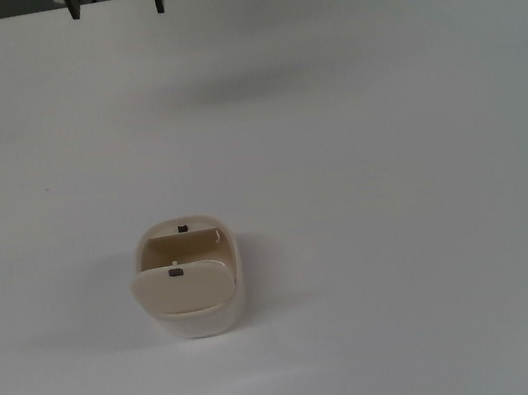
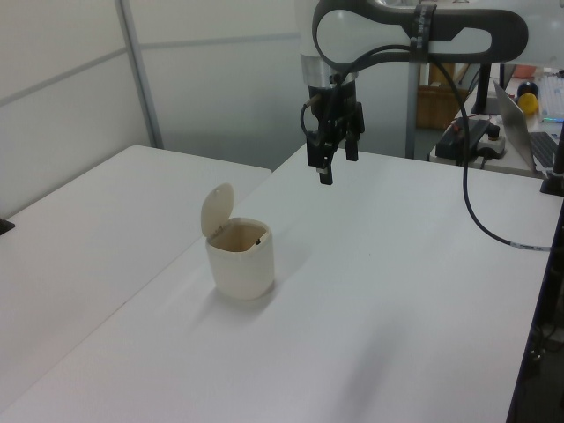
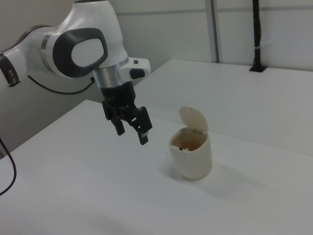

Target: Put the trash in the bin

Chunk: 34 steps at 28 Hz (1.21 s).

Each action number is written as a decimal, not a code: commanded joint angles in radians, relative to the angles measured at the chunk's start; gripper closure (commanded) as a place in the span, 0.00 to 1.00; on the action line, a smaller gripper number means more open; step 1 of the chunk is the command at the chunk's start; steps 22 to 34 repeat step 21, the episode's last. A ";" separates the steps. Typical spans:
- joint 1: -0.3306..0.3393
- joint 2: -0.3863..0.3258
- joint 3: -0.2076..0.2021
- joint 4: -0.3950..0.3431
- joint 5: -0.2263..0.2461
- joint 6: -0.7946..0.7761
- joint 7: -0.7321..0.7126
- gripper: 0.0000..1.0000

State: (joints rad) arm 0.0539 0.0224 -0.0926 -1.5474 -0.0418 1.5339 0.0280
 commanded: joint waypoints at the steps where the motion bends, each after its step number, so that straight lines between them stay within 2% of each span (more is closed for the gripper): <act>1: -0.003 0.005 -0.009 0.007 0.026 0.022 -0.026 0.00; 34: -0.002 0.007 -0.007 0.004 0.036 0.032 -0.033 0.00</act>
